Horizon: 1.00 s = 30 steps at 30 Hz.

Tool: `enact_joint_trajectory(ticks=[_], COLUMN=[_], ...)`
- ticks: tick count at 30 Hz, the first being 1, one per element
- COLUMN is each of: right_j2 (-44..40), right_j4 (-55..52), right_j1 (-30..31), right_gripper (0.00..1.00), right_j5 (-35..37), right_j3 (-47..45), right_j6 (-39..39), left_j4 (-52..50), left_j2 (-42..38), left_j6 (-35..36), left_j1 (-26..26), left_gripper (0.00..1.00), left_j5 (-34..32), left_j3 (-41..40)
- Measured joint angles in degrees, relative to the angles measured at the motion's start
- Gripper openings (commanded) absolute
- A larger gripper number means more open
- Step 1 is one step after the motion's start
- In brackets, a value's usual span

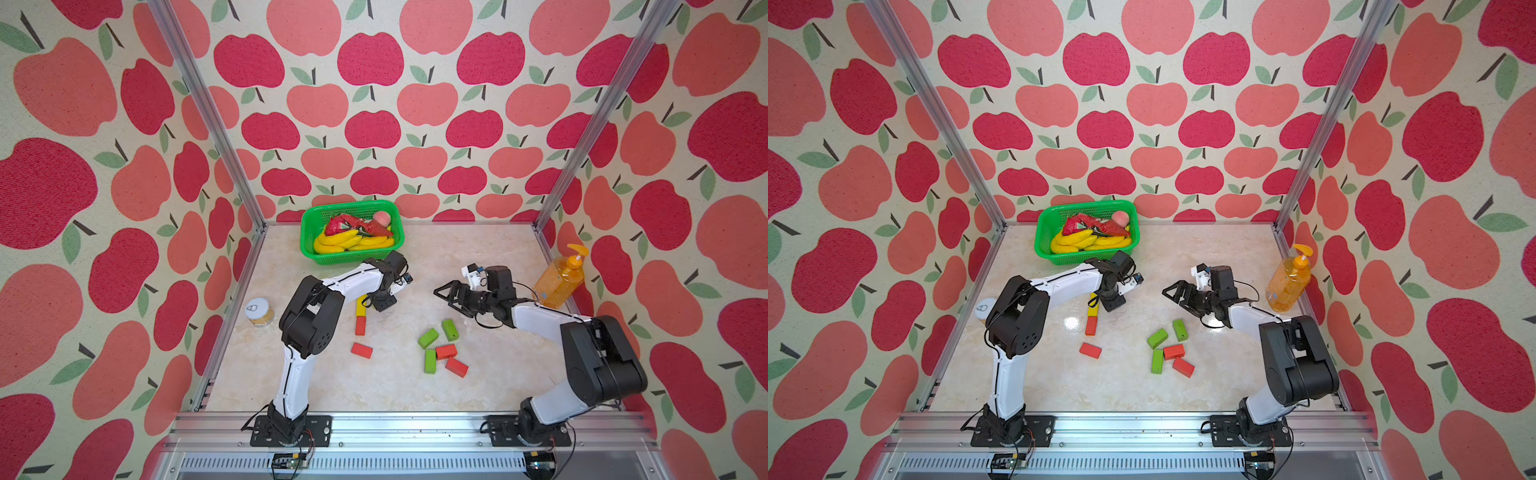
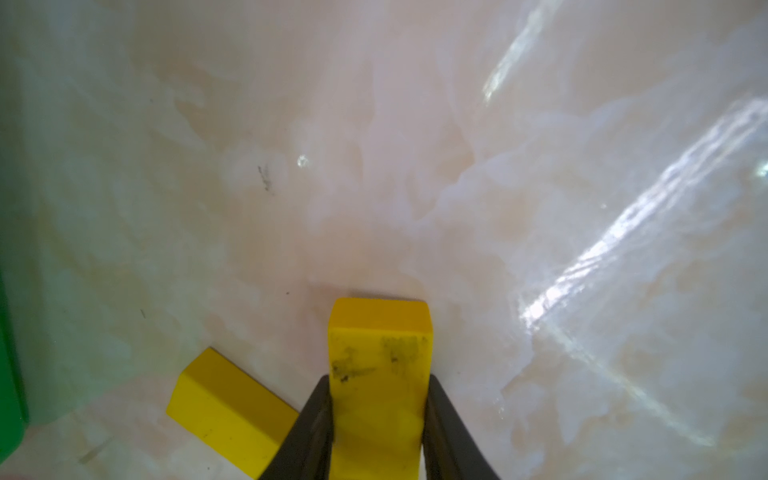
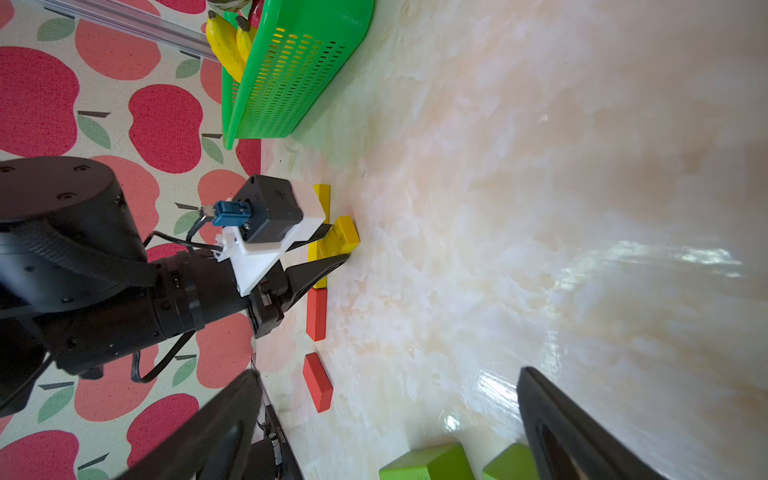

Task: Assemble the letter k with building blocks
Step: Assemble the building block at the center of the board.

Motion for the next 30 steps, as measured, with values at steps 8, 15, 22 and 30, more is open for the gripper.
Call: enact_joint_trajectory(ticks=[8, 15, 22, 30], right_j2=[0.00, 0.00, 0.00, 0.00], right_j4=[0.00, 0.00, 0.00, 0.00], right_j1=[0.00, 0.00, 0.00, 0.00], right_gripper=[0.99, 0.99, 0.99, 0.99], right_j5=[0.00, 0.00, 0.00, 0.00], right_j3=[0.00, 0.00, 0.00, 0.00], right_j6=[0.00, -0.02, 0.00, 0.00], left_j4=[0.00, 0.00, 0.00, 0.00], left_j2=[0.00, 0.00, 0.00, 0.00], left_j6=[0.00, 0.00, 0.00, -0.02], left_j1=[0.55, 0.76, 0.83, 0.92], left_gripper=[0.37, 0.38, 0.40, 0.43], left_j5=[-0.63, -0.87, -1.05, -1.05], left_j3=[-0.04, -0.04, -0.04, -0.04])
